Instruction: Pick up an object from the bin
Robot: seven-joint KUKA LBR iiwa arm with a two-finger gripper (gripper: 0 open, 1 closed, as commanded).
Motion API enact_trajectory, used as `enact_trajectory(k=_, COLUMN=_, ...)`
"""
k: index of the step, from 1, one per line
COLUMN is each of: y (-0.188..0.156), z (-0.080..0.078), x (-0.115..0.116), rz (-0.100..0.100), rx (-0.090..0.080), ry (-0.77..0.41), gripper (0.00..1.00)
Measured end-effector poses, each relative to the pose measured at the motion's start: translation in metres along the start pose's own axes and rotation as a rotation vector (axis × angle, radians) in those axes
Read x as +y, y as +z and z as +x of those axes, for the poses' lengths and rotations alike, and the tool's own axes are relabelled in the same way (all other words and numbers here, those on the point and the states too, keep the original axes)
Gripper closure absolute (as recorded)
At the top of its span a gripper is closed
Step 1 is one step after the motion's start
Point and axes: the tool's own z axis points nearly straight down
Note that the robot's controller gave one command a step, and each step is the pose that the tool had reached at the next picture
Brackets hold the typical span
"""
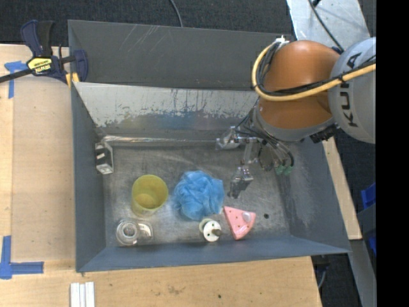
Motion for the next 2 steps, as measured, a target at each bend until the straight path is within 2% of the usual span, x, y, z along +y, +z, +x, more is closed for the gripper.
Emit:
enact_trajectory(k=1, y=0.022, z=0.000, x=0.013, rz=0.003, rx=-0.021, ry=-0.069, gripper=0.00)
enact_trajectory(k=2, y=0.090, z=-0.033, x=0.018, rz=0.001, rx=-0.015, ry=-0.009, gripper=0.00)
